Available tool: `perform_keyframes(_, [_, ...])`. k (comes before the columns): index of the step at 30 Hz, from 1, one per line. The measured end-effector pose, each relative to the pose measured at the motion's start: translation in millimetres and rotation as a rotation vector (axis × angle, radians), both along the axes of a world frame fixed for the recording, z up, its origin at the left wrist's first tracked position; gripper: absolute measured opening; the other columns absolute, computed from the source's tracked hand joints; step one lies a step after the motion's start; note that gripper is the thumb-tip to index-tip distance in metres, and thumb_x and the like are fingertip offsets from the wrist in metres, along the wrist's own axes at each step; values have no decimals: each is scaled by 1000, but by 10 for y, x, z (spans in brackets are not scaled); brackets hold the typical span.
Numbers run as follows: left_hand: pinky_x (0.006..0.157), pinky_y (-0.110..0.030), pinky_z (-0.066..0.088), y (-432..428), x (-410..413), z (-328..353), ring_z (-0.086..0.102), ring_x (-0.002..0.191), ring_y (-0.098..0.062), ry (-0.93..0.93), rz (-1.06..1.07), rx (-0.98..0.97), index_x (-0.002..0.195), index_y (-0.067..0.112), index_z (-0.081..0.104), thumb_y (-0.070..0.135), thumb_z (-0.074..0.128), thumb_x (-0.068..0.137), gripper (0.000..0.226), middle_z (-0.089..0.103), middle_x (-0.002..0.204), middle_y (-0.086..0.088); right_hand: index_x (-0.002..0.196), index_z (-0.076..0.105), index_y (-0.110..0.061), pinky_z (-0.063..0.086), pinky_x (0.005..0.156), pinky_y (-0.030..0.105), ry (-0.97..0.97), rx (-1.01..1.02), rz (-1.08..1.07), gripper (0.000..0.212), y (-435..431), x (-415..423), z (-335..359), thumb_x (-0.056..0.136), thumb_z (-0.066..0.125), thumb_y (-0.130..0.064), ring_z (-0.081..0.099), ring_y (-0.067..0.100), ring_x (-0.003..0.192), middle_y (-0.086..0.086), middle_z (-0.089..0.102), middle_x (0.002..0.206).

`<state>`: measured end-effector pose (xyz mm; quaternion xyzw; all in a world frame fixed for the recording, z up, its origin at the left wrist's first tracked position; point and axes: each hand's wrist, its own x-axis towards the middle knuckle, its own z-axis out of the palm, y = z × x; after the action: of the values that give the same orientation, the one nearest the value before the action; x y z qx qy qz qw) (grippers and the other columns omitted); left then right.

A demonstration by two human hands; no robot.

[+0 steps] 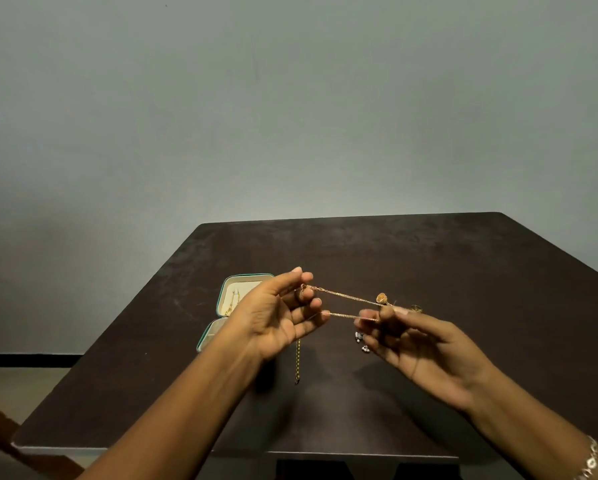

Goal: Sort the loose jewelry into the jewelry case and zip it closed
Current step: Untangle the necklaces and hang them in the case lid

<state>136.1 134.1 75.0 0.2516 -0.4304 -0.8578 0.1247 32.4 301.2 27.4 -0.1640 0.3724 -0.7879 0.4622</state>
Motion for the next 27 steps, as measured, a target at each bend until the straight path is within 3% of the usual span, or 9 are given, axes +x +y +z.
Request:
perform_keyframes(4, [54,-31,56,73,-42,-140,61,45,-12,-61,-58,12,80,9,63,15,56,87,12,54,48,0,77,71,-3,57,75,34,38,-98,-35,50,0,-38,76,34,93,-17,69,25,87,15,70,86])
perform_keyframes(8, [55,-27,56,253,-80,-298,58,56,-13,-90,-120,33,88,4,68,8,59,83,11,54,50,-1,69,70,-9,58,64,31,93,-25,-103,46,18,-56,178,31,93,-21,70,20,70,6,63,63])
perform_keyframes(10, [55,-26,56,308,-81,-340,57,61,-14,-97,-152,39,87,4,69,8,59,84,11,55,53,-2,72,67,-6,58,61,28,168,82,-109,31,52,-60,266,52,85,-21,67,18,63,6,60,62])
perform_keyframes(12, [56,-25,55,332,-73,-364,59,65,-15,-107,-188,22,85,5,69,8,59,84,11,61,59,-4,76,63,-3,56,55,26,241,178,-123,11,86,-53,350,70,62,-13,63,16,56,6,57,60])
perform_keyframes(16, [57,-22,48,280,-70,-327,54,69,-10,-178,-221,-234,89,15,68,16,58,86,11,66,81,-2,77,62,0,52,56,27,436,329,-113,12,143,-77,461,75,54,-9,60,16,52,7,57,58])
perform_keyframes(18, [58,-22,42,168,-73,-249,48,69,-8,-163,-154,-380,88,16,67,17,56,87,11,64,85,1,78,63,1,52,58,26,536,415,-107,12,167,-109,493,80,53,-6,60,15,52,8,58,59])
perform_keyframes(23, [64,-26,37,-360,4,-103,47,78,-10,-120,193,-670,83,17,66,12,59,86,9,63,85,1,80,64,3,48,47,16,687,592,-80,16,239,-214,555,87,51,-1,54,12,47,6,56,54])
perform_keyframes(27, [63,-25,43,-807,78,-216,51,77,-9,-234,416,-742,78,18,60,10,53,91,17,60,87,0,81,66,2,47,46,15,760,677,-63,17,272,-288,566,89,52,-3,53,10,46,5,55,53])
